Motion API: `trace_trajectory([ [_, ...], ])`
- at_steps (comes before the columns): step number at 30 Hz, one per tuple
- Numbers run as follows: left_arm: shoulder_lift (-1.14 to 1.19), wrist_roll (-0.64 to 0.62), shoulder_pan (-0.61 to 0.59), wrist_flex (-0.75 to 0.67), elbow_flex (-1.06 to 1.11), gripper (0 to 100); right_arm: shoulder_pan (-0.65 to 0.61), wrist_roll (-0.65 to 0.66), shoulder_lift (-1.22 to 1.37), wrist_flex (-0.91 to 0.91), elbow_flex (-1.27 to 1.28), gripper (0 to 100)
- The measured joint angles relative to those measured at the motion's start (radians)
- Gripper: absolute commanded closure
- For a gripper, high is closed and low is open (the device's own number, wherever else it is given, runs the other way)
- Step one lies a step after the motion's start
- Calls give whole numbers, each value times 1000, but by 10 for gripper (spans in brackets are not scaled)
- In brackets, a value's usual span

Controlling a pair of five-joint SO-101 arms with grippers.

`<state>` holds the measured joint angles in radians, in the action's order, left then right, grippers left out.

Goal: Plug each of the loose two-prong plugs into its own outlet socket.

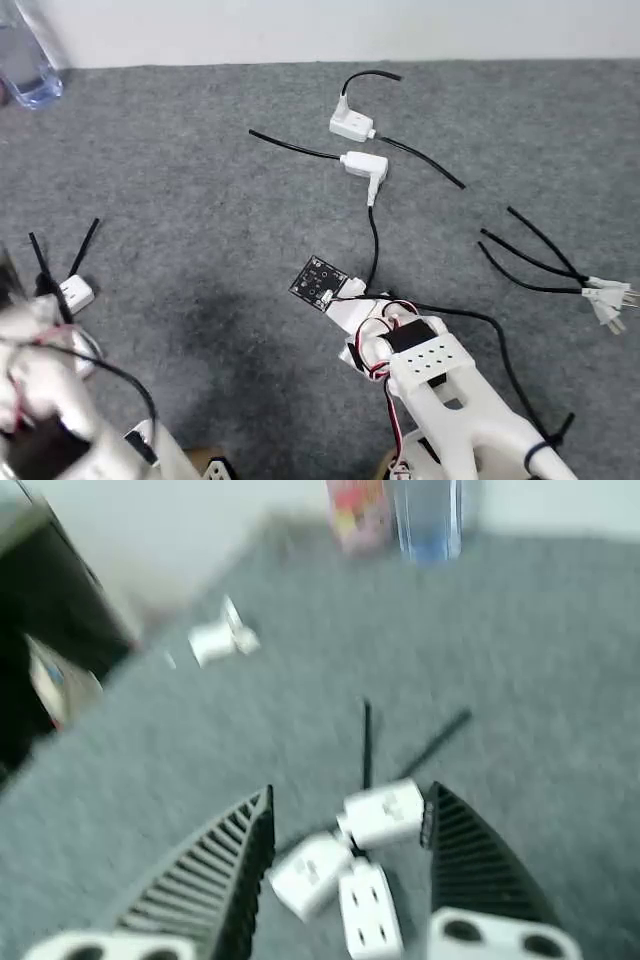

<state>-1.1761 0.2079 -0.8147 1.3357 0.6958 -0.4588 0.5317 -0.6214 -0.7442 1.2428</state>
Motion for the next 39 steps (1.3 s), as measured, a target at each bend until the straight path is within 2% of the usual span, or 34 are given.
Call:
trace_trajectory([
  [7, 454, -3, -18, -28, 11, 778, 0, 0, 0, 0, 0, 681],
  [16, 773, 12, -87, -258, 161, 778, 0, 0, 0, 0, 0, 681],
  [29, 853, 23, -95, -477, 292, 778, 0, 0, 0, 0, 0, 681],
  [39, 855, 23, -95, -436, 299, 778, 0, 0, 0, 0, 0, 681],
])
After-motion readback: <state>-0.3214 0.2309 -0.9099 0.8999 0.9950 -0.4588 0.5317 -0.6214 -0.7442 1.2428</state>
